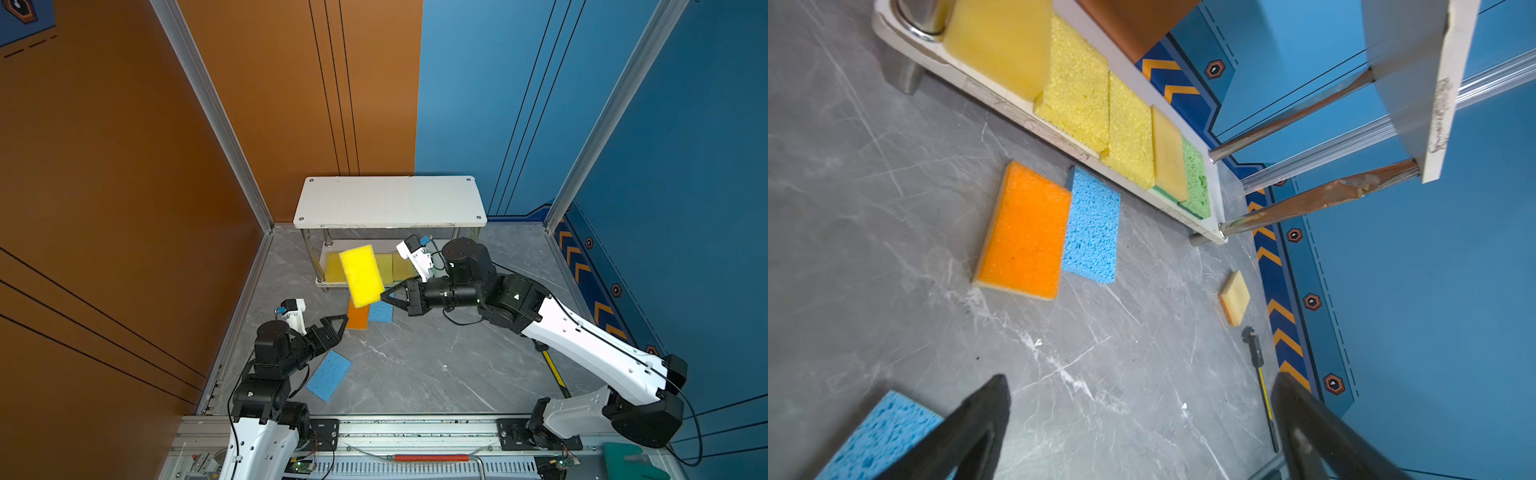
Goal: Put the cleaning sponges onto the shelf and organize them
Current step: 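Raise the yellow sponge to the top shelf with the right gripper while the left withdraws, then lower the yellow sponge flat onto the top shelf and open the right gripper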
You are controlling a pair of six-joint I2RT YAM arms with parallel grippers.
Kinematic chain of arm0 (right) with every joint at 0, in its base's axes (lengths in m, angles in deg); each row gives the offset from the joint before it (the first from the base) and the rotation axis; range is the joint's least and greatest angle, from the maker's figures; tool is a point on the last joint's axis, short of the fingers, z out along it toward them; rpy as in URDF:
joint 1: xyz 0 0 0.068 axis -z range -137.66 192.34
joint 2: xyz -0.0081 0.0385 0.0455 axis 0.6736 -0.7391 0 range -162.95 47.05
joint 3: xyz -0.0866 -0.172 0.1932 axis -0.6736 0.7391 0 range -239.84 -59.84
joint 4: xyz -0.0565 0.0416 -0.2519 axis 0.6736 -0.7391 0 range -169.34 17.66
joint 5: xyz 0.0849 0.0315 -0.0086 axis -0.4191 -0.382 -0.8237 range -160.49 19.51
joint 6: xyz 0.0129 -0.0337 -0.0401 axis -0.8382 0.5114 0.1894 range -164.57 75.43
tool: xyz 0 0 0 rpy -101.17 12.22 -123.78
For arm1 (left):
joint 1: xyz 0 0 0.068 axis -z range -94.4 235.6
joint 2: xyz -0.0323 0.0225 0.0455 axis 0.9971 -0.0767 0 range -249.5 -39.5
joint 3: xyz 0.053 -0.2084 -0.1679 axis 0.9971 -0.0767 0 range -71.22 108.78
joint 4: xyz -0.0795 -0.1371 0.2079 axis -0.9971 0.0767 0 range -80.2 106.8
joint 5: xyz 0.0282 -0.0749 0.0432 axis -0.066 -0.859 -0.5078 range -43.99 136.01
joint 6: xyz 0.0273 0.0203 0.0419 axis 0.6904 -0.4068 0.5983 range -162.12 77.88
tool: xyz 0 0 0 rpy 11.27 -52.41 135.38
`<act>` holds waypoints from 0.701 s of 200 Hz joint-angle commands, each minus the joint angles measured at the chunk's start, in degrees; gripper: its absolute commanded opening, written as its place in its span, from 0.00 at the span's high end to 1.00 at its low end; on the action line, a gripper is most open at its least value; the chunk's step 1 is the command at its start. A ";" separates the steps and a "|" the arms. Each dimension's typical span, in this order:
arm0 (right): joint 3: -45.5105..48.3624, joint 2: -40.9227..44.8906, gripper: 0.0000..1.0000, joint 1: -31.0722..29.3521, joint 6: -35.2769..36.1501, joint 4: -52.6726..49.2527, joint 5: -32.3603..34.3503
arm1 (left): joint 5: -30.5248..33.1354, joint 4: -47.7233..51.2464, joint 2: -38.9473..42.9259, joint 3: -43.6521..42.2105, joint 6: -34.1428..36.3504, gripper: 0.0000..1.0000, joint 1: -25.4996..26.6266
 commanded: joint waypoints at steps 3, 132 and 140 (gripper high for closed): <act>-10.14 -6.60 1.00 1.05 -0.62 -1.63 -1.94 | 5.53 6.91 -0.51 6.95 7.22 0.02 0.87; -60.22 -47.21 1.00 7.61 -13.08 -5.08 -5.63 | 20.44 15.72 0.46 14.42 22.62 0.02 3.94; -60.28 -47.85 1.00 8.08 -13.70 -4.31 -5.59 | 20.54 15.70 0.53 14.41 22.62 0.02 4.12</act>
